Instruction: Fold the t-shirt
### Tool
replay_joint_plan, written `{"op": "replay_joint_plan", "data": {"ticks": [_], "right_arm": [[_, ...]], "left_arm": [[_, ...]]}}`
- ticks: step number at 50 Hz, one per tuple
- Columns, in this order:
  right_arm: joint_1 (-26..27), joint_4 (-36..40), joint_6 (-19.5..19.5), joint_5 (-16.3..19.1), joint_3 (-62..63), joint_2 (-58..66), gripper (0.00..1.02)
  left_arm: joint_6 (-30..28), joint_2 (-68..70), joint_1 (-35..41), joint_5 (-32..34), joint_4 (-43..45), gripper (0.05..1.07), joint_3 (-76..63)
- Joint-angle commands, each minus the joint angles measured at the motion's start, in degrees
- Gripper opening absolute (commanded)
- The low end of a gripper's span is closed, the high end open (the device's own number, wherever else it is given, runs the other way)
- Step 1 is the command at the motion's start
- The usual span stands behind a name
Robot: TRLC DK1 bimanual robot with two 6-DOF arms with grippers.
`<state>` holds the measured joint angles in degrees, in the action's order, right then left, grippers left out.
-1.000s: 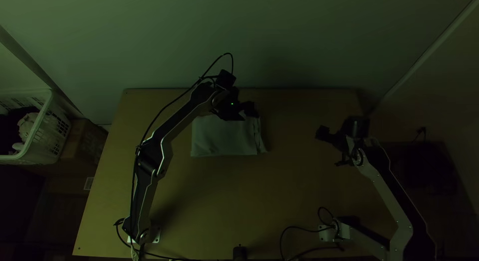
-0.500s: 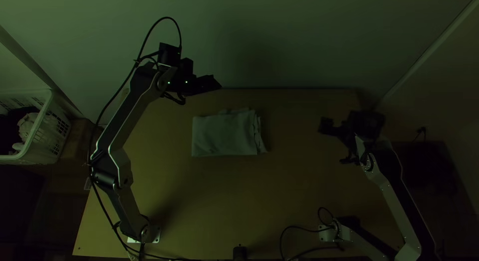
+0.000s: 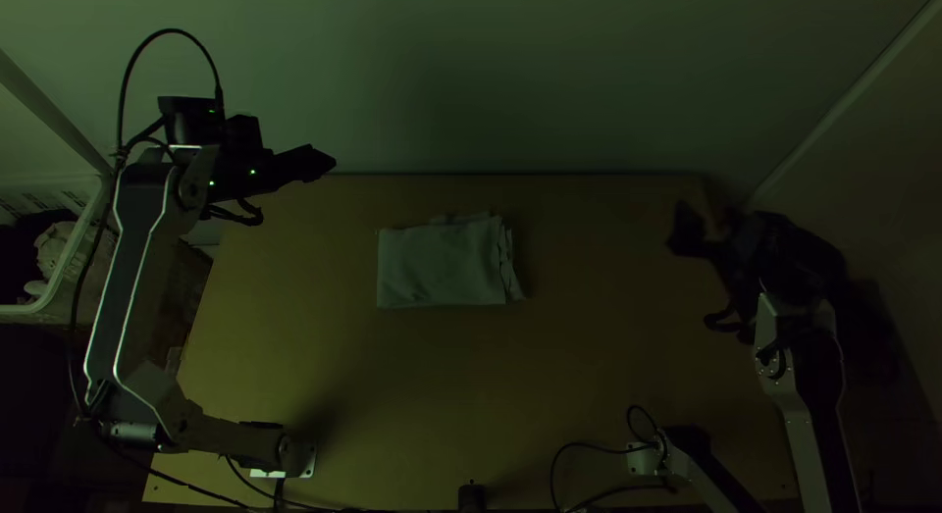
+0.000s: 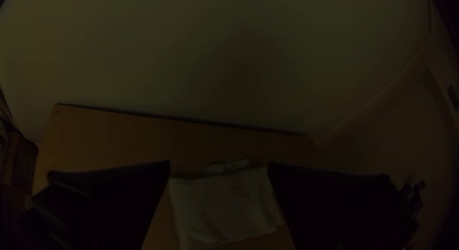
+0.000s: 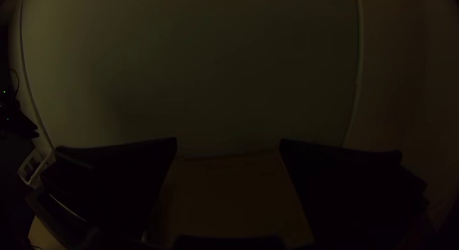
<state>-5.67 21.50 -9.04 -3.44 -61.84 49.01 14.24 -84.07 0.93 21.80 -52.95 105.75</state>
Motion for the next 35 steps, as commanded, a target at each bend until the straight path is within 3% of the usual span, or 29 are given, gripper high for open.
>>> {"op": "replay_joint_plan", "data": {"ticks": [1,17,35], "right_arm": [[0.7,-1.1,1.0,0.0,-2.3,-2.1,0.99],[0.8,-2.5,1.5,0.0,-3.8,-5.9,0.99],[0.7,-4.4,3.1,0.0,3.5,-16.4,0.99]], "left_arm": [[-2.6,7.1,-3.5,0.0,0.7,1.03,-4.1],[-6.5,22.9,-15.1,0.0,9.6,1.03,-20.8],[-7.5,38.4,-26.8,0.1,25.1,1.03,-40.6]]}}
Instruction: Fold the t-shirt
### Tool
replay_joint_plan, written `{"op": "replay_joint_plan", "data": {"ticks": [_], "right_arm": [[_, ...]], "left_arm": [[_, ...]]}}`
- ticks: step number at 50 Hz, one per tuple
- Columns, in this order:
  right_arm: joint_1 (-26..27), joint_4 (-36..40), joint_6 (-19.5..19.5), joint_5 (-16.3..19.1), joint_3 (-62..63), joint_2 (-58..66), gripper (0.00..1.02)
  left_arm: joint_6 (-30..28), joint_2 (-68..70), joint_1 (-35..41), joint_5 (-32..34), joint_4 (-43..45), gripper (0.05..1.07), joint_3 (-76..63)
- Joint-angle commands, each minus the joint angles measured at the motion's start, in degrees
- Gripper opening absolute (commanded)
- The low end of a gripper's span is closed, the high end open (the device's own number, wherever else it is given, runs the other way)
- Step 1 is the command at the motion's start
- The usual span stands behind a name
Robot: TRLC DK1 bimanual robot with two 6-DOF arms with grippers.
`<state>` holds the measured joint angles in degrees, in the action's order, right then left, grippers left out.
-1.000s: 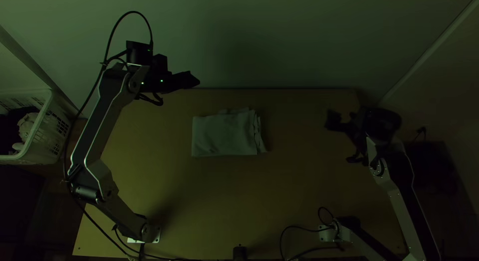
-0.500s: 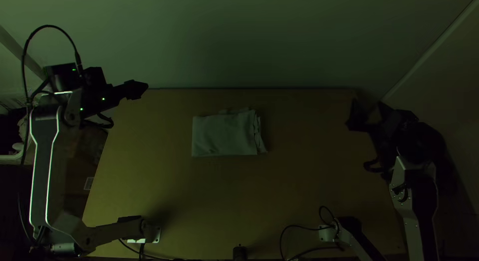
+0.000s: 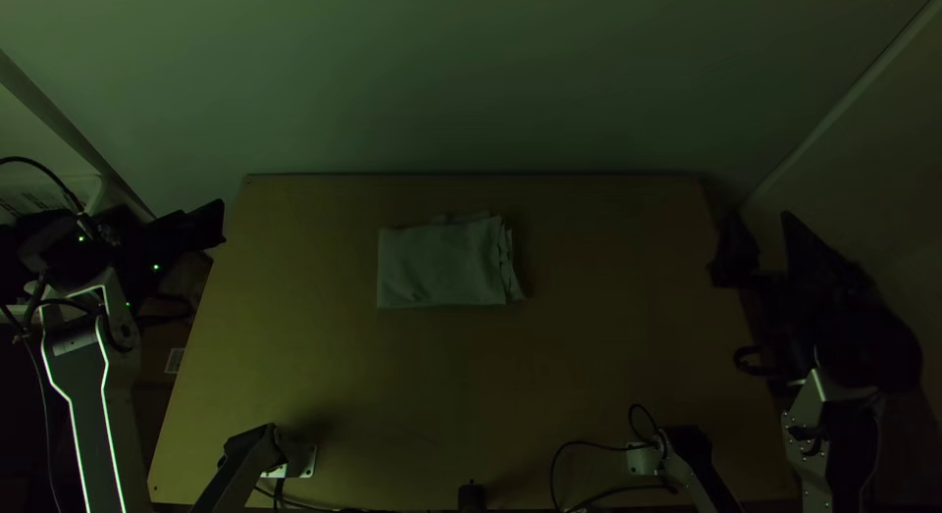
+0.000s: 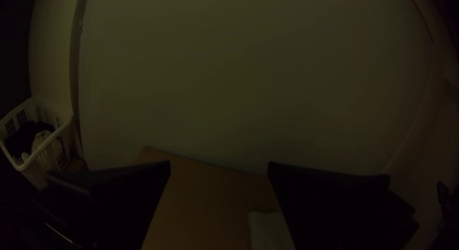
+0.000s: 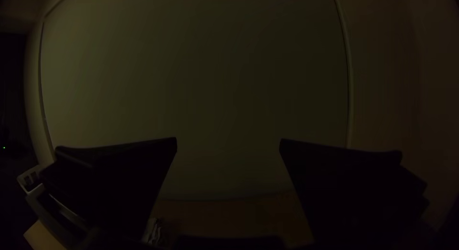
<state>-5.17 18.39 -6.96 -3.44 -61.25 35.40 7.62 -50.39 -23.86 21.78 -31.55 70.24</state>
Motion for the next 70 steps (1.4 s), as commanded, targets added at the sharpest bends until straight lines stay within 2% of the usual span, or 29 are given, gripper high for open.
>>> {"op": "replay_joint_plan", "data": {"ticks": [1,6,18,27,37,43,52,70], "right_arm": [[0.2,-1.4,1.1,0.0,3.4,-3.4,0.99],[0.2,-1.8,2.0,0.1,6.4,-6.7,0.99],[-0.3,-10.9,4.2,0.1,16.5,-16.1,0.99],[-0.8,-12.4,5.2,0.1,21.4,-18.4,0.99],[-1.1,-19.6,6.3,0.1,30.7,-22.8,0.99],[-1.0,-21.4,4.6,0.1,34.2,-23.4,0.99],[-0.5,-26.1,4.8,0.1,41.1,-26.4,0.99],[-1.1,-29.0,3.5,0.1,50.4,-29.8,0.99]], "left_arm": [[-0.8,5.7,-2.1,0.1,4.6,1.03,-6.5],[-0.9,10.9,-2.0,0.1,8.5,1.03,-13.3],[-0.6,20.3,-1.5,0.1,16.9,1.03,-25.2],[-0.8,27.3,-1.2,0.0,23.1,1.03,-34.3],[-1.1,36.4,-1.3,-1.1,30.1,1.03,-44.0],[-1.6,41.2,-1.2,-1.1,32.3,1.03,-48.7],[-3.2,45.7,-1.1,-1.1,34.6,1.03,-54.9],[-4.5,50.4,-1.2,-1.1,34.4,1.03,-61.6]]}}
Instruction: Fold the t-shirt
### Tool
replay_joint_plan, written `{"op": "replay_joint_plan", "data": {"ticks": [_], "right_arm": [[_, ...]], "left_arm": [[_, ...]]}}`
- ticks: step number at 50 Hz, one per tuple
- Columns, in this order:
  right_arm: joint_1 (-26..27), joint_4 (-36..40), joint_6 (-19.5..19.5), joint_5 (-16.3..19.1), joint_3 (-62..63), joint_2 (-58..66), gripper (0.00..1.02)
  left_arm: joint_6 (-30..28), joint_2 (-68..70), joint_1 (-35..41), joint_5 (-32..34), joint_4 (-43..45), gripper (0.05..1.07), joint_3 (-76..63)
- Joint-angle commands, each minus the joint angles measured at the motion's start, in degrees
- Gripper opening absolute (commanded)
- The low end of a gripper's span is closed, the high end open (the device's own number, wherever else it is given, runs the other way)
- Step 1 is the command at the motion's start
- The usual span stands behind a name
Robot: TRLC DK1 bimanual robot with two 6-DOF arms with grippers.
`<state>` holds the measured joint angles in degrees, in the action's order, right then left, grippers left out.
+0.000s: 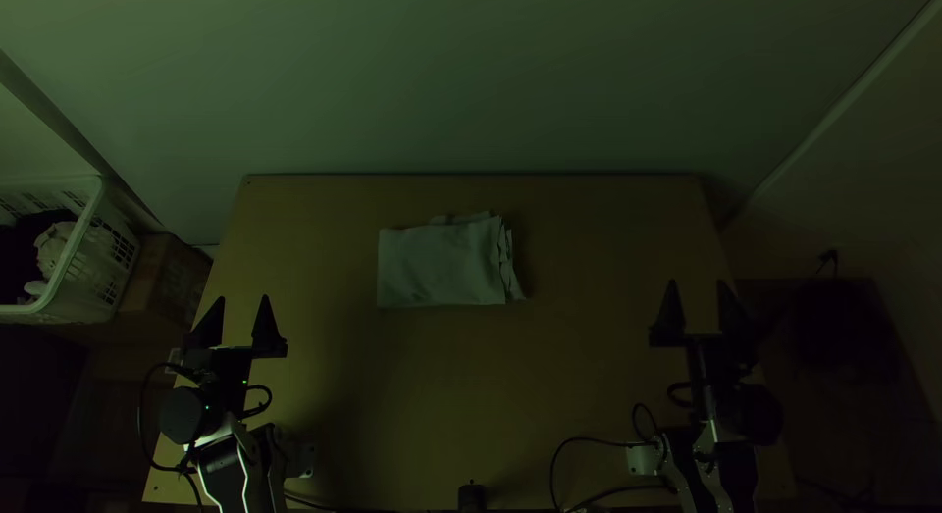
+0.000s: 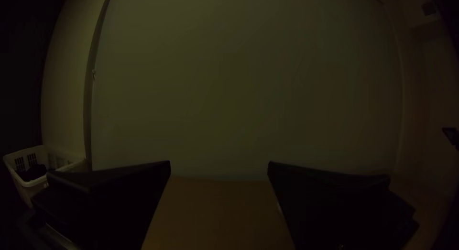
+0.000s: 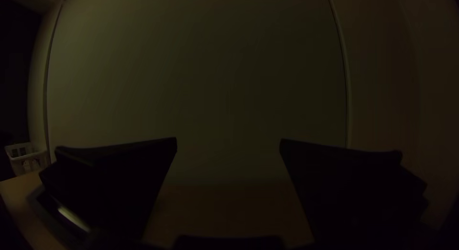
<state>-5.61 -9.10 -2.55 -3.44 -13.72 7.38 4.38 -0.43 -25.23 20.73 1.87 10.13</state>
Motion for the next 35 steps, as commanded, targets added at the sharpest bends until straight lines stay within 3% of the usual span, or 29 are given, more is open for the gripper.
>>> {"op": "replay_joint_plan", "data": {"ticks": [1,7,21,28,32,35], "right_arm": [[-0.7,-1.6,-0.9,0.1,3.5,-2.2,0.99],[-1.9,0.0,-0.9,0.1,7.7,-7.6,0.99],[-2.0,5.0,-1.8,0.1,13.6,-7.7,0.99],[-2.0,9.1,-4.1,0.2,13.4,-7.6,0.99],[-2.2,9.5,-3.2,0.2,13.3,-7.5,0.99],[-1.2,9.4,0.4,0.2,13.3,-7.6,0.99]], "left_arm": [[-1.5,0.4,0.1,-0.2,0.9,1.03,-1.9],[-2.6,0.5,-0.1,-0.2,0.9,1.03,-4.2],[-5.9,0.6,-0.5,-0.3,0.3,1.03,-9.2],[-6.0,0.4,-1.7,-1.1,0.2,1.03,-9.3],[-6.3,0.4,-3.8,-2.0,0.9,1.03,-9.5],[-6.3,0.4,-4.2,-2.0,0.9,1.03,-9.5]]}}
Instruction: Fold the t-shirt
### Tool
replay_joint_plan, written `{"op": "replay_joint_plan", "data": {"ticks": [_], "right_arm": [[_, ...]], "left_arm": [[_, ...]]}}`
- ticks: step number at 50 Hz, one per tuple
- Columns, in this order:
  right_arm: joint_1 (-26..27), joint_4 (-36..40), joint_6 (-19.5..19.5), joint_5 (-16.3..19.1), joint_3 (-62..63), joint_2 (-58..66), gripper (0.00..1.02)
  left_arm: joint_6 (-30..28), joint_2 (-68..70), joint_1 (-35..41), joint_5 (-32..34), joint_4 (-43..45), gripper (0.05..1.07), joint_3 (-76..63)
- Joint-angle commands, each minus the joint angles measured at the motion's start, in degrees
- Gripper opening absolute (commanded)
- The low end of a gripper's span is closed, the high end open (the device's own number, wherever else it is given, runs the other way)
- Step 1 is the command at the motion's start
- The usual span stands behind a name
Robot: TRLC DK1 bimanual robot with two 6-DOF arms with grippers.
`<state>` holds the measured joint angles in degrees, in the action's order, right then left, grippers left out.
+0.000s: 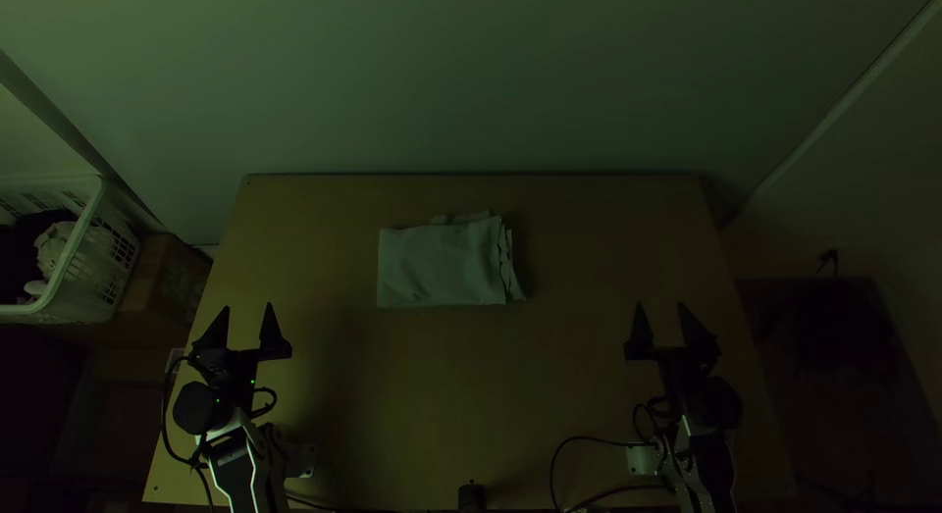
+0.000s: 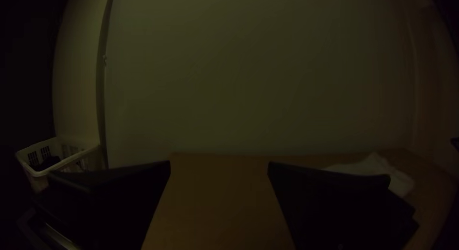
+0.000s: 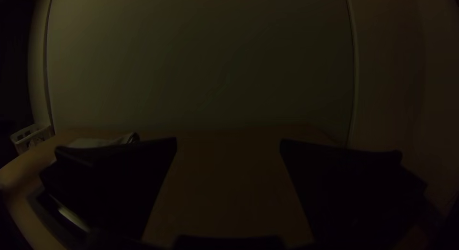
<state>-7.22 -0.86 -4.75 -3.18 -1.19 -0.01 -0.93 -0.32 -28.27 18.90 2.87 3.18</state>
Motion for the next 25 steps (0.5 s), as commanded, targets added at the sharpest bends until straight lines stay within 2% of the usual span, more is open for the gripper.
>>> {"op": "replay_joint_plan", "data": {"ticks": [1,25], "right_arm": [[1.0,1.1,2.7,-0.1,0.8,-0.2,0.99],[1.6,1.1,2.7,0.0,0.8,-0.2,0.99]], "left_arm": [[-1.0,0.3,-1.1,-0.2,-0.1,1.03,-2.6],[-1.0,0.3,-1.1,-0.2,0.0,1.03,-2.6]]}}
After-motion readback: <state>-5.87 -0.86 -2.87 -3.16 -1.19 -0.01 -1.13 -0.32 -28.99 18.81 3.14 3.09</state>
